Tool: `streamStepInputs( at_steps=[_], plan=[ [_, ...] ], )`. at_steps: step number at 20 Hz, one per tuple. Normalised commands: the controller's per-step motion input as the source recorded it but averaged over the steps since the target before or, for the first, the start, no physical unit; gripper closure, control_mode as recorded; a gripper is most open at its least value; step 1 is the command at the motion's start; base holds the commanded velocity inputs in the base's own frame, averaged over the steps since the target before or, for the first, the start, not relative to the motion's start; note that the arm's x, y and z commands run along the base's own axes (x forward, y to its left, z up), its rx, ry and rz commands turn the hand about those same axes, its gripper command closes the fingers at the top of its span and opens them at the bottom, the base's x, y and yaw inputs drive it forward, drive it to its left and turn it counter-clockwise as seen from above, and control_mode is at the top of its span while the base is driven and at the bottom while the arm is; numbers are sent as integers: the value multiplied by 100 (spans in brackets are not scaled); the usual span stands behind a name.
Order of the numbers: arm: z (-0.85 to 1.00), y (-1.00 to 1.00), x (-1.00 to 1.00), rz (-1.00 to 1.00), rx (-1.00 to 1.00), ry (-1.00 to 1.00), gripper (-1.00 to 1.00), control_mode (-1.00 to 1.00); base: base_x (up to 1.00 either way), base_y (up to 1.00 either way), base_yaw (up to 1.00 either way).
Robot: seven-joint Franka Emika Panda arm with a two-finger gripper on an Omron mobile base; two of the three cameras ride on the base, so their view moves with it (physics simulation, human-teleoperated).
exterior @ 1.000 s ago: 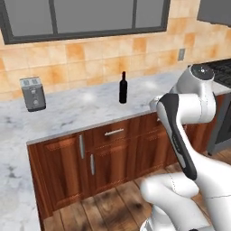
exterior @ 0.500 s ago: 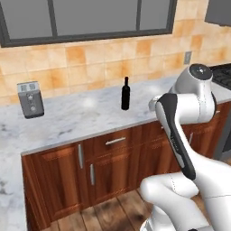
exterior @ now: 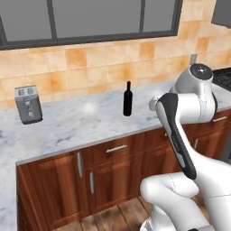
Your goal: Move the drinks to the dining counter.
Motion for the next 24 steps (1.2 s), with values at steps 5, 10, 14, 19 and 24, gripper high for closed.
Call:
streamStepInputs(
  at_steps=[5, 10, 14, 19, 24],
  plan=[
    [0, 0, 0, 0, 0, 0, -100, 100, 40, 0, 8],
    [0, 0, 0, 0, 0, 0, -100, 100, 41, -2, 8],
    [0, 0, 0, 0, 0, 0, -100, 100, 42, -2, 6],
    [0, 0, 0, 0, 0, 0, -100, 100, 42, -6, 4],
    [0, 0, 0, 0, 0, 0, -100, 100, 39, -15, 3]
  ],
)
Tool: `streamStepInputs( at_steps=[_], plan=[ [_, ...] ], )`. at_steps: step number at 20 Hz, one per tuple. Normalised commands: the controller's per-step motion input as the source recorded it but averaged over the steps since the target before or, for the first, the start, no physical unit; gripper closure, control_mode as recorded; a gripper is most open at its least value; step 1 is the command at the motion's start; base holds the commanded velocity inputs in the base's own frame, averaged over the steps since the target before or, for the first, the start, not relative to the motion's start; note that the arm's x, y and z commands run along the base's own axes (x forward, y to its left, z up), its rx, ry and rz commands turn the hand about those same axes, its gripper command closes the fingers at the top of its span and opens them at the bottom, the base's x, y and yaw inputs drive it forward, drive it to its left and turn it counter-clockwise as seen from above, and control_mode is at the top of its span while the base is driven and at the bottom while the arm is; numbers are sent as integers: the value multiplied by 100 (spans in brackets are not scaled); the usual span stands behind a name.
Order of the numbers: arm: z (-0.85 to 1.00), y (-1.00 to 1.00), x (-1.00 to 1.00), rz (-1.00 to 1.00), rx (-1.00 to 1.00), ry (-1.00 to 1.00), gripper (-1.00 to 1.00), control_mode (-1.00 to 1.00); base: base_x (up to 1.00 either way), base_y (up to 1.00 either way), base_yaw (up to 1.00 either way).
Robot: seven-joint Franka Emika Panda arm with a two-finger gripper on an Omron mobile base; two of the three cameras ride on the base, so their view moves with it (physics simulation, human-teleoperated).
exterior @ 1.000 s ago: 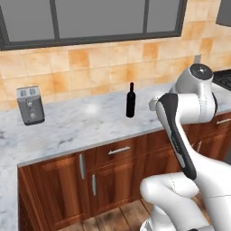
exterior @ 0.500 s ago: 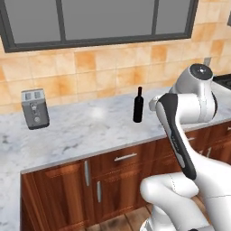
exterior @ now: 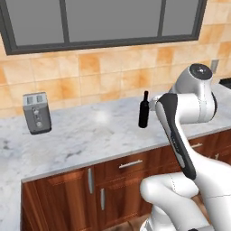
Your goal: Move the drinks to the dining counter.
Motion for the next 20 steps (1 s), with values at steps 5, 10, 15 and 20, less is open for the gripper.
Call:
streamStepInputs(
  at_steps=[5, 10, 15, 20],
  plan=[
    [0, 0, 0, 0, 0, 0, -100, 100, 37, -22, 3],
    [0, 0, 0, 0, 0, 0, -100, 100, 37, -33, 3],
    [0, 0, 0, 0, 0, 0, -100, 100, 35, -37, 3],
    [0, 0, 0, 0, 0, 0, -100, 100, 37, -29, 2]
  ],
)
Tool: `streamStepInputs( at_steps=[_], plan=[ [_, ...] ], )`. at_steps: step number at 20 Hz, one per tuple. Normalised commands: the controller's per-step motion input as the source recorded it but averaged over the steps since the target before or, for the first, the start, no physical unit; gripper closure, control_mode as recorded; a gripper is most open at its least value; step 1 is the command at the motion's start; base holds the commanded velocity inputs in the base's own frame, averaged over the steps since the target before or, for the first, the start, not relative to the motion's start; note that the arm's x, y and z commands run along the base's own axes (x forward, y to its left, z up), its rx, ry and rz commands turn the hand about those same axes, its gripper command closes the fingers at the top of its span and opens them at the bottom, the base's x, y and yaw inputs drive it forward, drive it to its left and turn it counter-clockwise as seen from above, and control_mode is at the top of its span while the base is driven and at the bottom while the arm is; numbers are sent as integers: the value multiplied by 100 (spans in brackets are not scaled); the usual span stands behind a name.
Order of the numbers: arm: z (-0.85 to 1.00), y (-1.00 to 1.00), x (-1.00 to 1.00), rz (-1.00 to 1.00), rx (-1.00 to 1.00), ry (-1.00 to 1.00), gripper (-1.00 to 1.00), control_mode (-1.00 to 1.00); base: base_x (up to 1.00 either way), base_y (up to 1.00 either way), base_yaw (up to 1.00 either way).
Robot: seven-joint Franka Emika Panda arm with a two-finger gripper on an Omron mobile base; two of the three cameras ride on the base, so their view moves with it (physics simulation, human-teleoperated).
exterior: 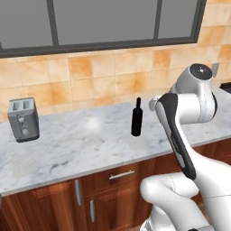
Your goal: Move the drinks to the dining counter.
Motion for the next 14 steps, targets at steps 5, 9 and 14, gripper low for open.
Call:
streamStepInputs(
  at_steps=[5, 9, 14],
  plan=[
    [0, 0, 0, 0, 0, 0, -100, 100, 29, -2, 0],
    [0, 0, 0, 0, 0, 0, -100, 100, 31, 0, 0],
    [0, 0, 0, 0, 0, 0, -100, 100, 35, 0, 0]
  ],
)
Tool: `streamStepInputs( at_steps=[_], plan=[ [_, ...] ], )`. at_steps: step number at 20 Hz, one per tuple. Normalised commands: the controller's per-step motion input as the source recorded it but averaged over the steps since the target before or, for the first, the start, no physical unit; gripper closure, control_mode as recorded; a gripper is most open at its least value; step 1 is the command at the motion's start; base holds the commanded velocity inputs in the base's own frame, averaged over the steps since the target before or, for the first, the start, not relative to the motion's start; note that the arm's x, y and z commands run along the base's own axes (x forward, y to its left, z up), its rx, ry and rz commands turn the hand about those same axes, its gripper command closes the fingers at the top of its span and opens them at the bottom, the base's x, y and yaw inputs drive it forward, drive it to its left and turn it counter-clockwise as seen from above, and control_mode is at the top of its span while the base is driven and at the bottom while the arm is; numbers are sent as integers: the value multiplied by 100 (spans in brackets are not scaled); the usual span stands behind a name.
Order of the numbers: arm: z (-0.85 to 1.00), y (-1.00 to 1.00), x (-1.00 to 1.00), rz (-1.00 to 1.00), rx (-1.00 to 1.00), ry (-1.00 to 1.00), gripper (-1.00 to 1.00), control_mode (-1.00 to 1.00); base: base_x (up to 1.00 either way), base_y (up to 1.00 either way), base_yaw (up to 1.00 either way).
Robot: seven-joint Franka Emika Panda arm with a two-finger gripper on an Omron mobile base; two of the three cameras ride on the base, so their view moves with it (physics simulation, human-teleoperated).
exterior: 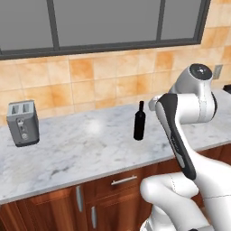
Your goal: Move the drinks to the dining counter.
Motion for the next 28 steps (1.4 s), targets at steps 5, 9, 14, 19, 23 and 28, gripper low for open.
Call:
streamStepInputs(
  at_steps=[5, 9, 14, 19, 23, 28],
  plan=[
    [0, 0, 0, 0, 0, 0, -100, 100, 18, 0, 0],
    [-11, 0, 9, 0, 0, 1, -100, -100, 0, 0, 0],
    [-37, 1, 36, 0, 0, 0, -100, -100, 0, 0, 0],
    [-33, 2, 52, 0, 0, 0, -100, -100, 0, 0, 0],
    [-10, 0, 30, 0, 0, 0, -100, -100, 0, 0, 0],
    [-6, 0, 28, 0, 0, 0, -100, -100, 0, 0, 0]
  ],
)
